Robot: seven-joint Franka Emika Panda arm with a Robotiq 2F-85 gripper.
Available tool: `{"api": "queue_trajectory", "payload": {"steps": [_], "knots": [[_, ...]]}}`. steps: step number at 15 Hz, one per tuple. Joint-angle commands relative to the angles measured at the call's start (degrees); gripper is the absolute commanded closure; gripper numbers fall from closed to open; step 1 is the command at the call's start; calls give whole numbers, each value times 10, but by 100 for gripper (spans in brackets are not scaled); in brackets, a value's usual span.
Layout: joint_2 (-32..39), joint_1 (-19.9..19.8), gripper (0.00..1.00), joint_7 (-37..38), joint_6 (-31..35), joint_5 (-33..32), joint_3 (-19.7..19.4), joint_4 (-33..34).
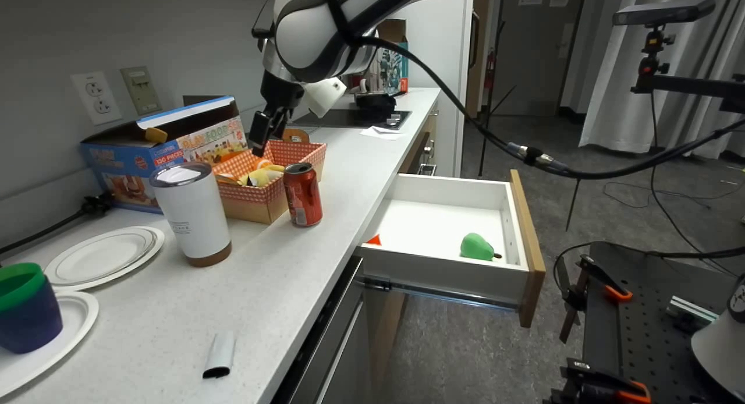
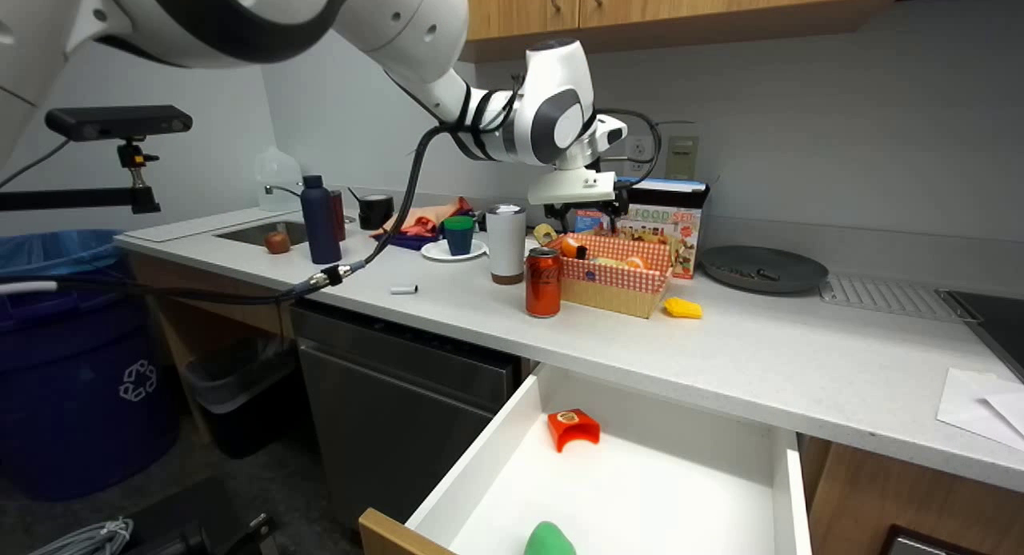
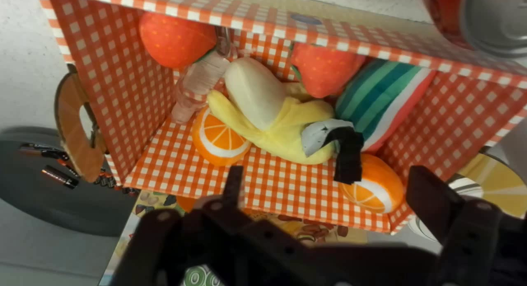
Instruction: Remove the banana plushie from the box, put it in the open drawer, and then close the drawer
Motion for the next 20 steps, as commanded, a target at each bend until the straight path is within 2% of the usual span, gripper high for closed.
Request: {"api": "queue_trajectory", "payload": {"steps": [1,12,14,20], "knots": [[88,-2,0,15,-27,-16,-4,114],[250,-4,0,21,-136,-12,-9,334],[265,-6,26,18,-156,-5,-3,361],[270,-14,73,10,-185,16,13,402]]}}
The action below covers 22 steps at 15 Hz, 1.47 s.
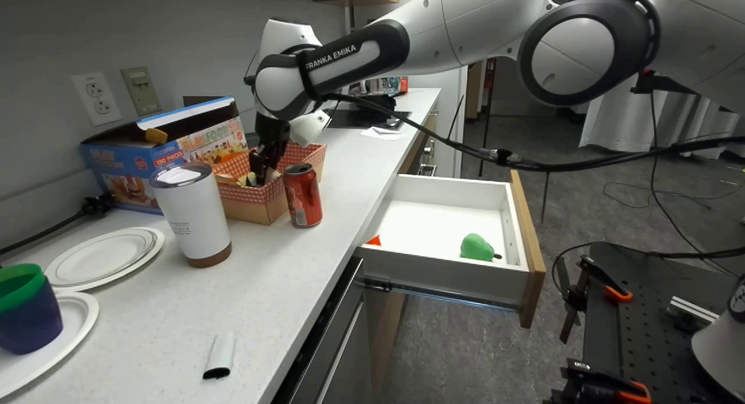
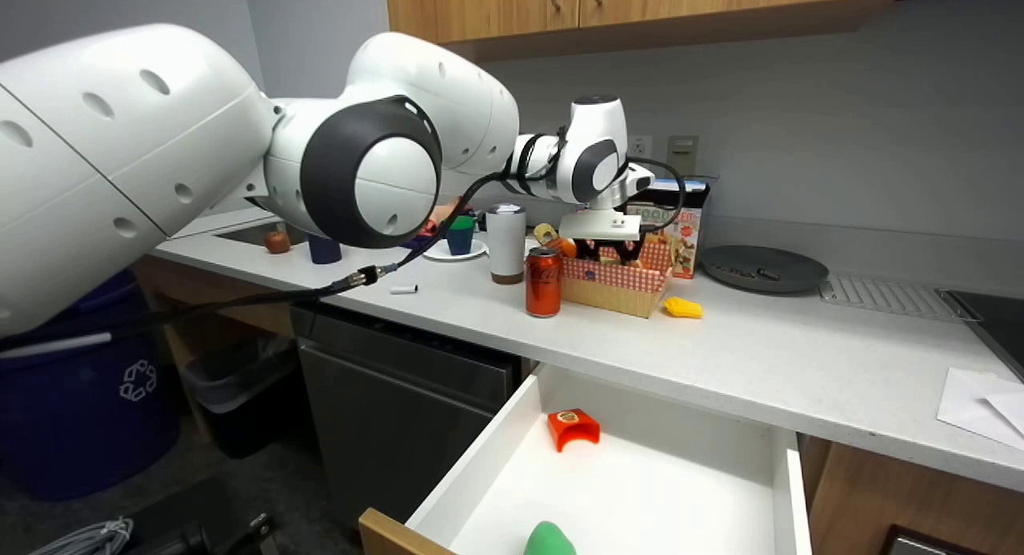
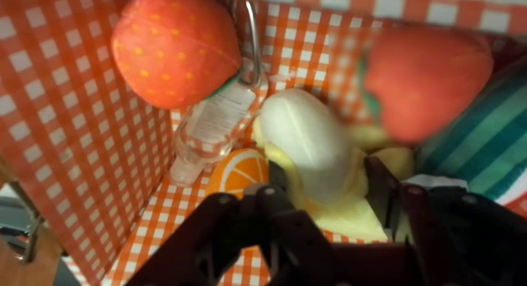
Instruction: Remove the banana plushie from the box, put it in the open drawer, and then close the drawer
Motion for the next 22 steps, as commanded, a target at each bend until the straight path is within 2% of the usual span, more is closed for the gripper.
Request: {"api": "queue_trajectory", "payload": {"steps": [1,4,11,15,22], "knots": [[16,-10,80,-1,-25,17,18,55],[0,-13,99,-12,-10,26,23,45],[-54,-24,100,-19,16,30,43,13],[-115,-25,100,-11,18,19,35,-26],[-266,-53,100,-1,36,8,5,-187]]}}
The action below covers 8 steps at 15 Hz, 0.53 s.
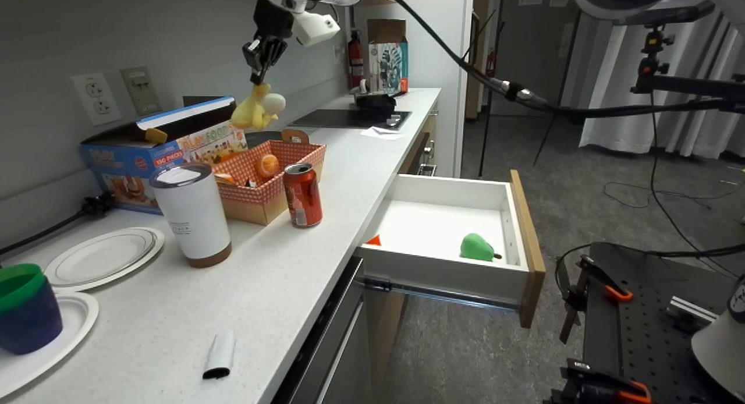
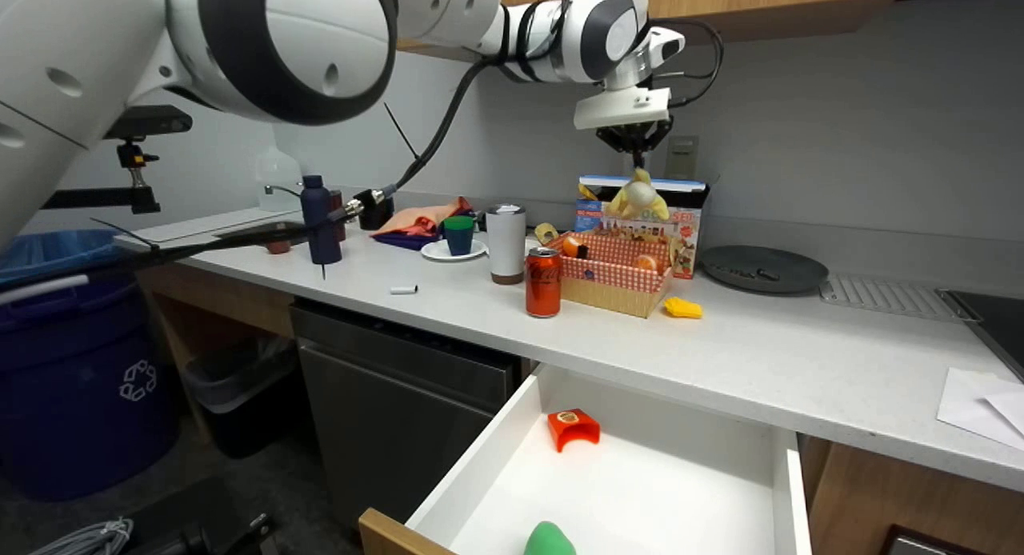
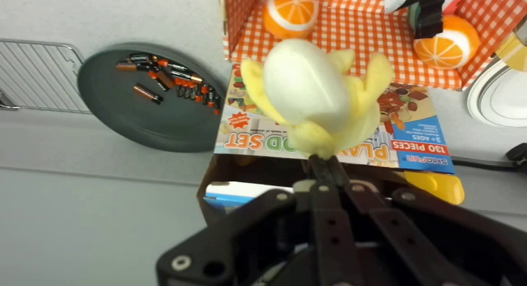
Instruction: Remove the banana plushie from the box, put it in the open drawer, and then close the drawer
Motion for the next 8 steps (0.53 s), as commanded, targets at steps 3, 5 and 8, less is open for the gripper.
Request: {"api": "queue_trajectory", "payload": {"steps": [3,5,8], "knots": [[-135,-37,100,8,23,6,-14,-189],[-166,-49,100,22,21,9,-21,-243],[-208,-60,100,54,14,10,-43,-327]]}}
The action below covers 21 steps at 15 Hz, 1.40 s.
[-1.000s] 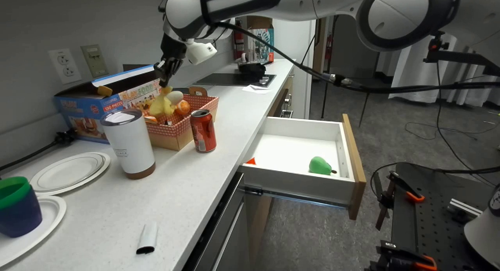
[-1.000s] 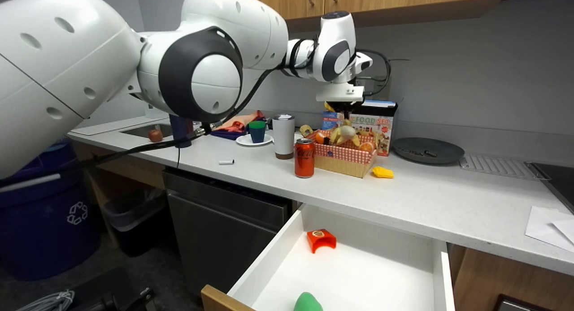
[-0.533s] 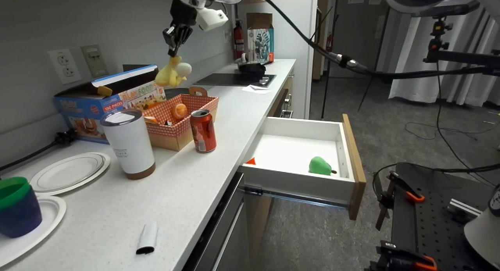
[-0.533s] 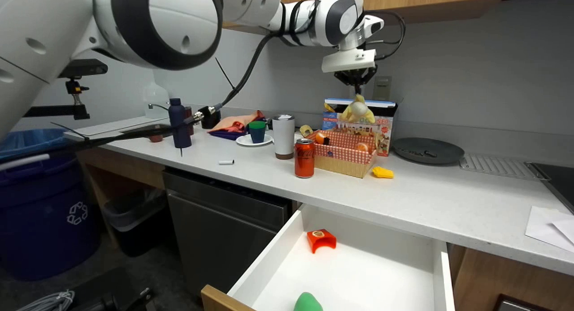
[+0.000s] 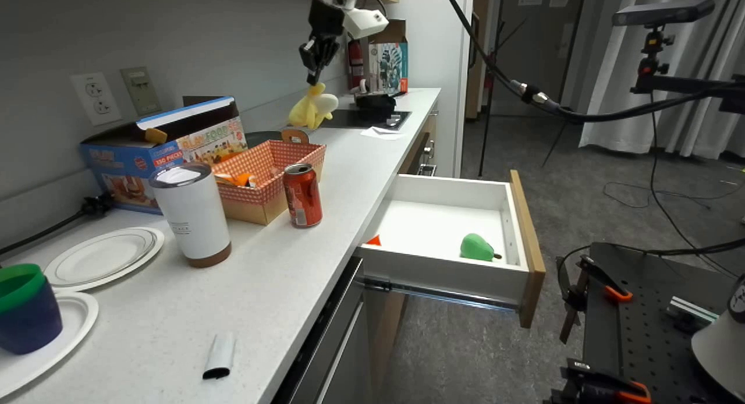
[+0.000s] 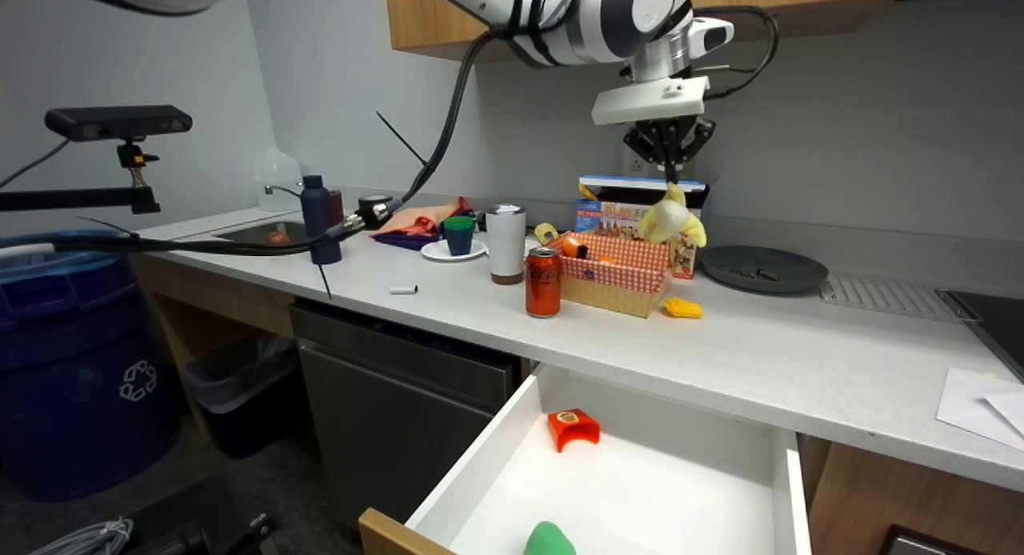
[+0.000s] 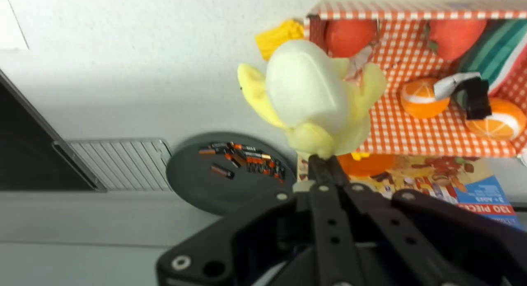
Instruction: Remove the banana plushie from the box, put it in the open drawer, and then close the drawer
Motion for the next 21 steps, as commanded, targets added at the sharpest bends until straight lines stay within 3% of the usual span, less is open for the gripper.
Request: {"api": "queue_trajectory", "payload": {"steps": [1,10,11,12,14,19,20,21], "knots": [[-80,-10,100,43,6,9,-25,-141],[-202,-23,100,124,9,9,-86,-430],[-219,-26,74,120,11,12,-90,-464],[-236,-27,73,119,20,9,-94,-498],[-275,-30,59,107,44,8,-100,-560],[-341,-28,19,82,98,4,-104,-622],[-295,-26,38,102,74,1,-104,-584],[-308,-26,31,99,81,1,-104,-593]]}}
